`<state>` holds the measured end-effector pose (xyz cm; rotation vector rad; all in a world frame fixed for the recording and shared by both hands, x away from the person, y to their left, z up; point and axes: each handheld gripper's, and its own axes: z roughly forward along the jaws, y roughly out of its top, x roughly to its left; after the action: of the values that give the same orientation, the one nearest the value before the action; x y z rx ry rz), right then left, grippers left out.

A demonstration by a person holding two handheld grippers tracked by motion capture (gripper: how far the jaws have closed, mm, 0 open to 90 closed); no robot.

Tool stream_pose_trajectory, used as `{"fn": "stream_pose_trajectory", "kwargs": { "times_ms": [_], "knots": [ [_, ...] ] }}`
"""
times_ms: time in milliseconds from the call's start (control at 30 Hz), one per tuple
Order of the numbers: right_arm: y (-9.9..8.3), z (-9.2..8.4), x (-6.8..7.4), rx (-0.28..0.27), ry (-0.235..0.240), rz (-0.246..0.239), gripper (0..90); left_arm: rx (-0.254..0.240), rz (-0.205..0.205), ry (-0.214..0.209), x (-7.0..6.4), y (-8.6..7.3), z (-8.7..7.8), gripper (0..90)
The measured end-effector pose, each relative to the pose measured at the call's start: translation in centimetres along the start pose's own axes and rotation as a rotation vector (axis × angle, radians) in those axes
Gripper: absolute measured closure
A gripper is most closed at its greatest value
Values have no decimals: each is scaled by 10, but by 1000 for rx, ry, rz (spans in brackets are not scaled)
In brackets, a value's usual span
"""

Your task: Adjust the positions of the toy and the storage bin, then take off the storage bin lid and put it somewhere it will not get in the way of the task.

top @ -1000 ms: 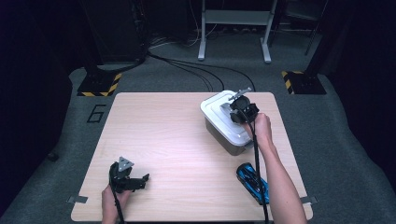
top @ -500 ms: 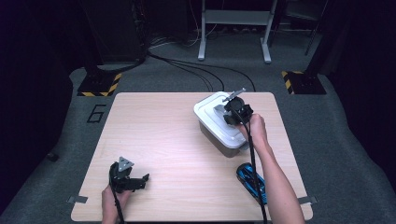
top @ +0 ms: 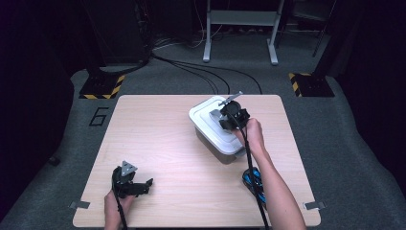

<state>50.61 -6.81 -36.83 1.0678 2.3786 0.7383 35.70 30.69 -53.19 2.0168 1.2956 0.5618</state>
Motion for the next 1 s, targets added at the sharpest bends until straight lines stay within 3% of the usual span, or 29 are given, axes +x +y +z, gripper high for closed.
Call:
{"fn": "stream_pose_trajectory", "kwargs": {
  "times_ms": [67,500,533,600,767,833,867,1000],
  "knots": [
    [2,1,5,-2,21,2,670,0,-1,-2,0,0,0,38],
    [11,3,26,1,53,22,670,0,-1,-2,0,0,0,37],
    [11,4,26,-21,55,10,670,0,-1,-2,0,0,0,38],
    [11,4,28,-13,62,5,671,0,-1,-2,0,0,0,37],
    [11,4,29,-15,56,2,670,0,-1,-2,0,0,0,37],
    [12,4,32,-16,30,-15,670,0,-1,-2,0,0,0,38],
    [12,2,35,2,21,-2,670,-1,-2,-2,0,0,0,38],
    [13,0,33,-35,15,-19,670,0,0,0,0,0,0,38]
  ]
}}
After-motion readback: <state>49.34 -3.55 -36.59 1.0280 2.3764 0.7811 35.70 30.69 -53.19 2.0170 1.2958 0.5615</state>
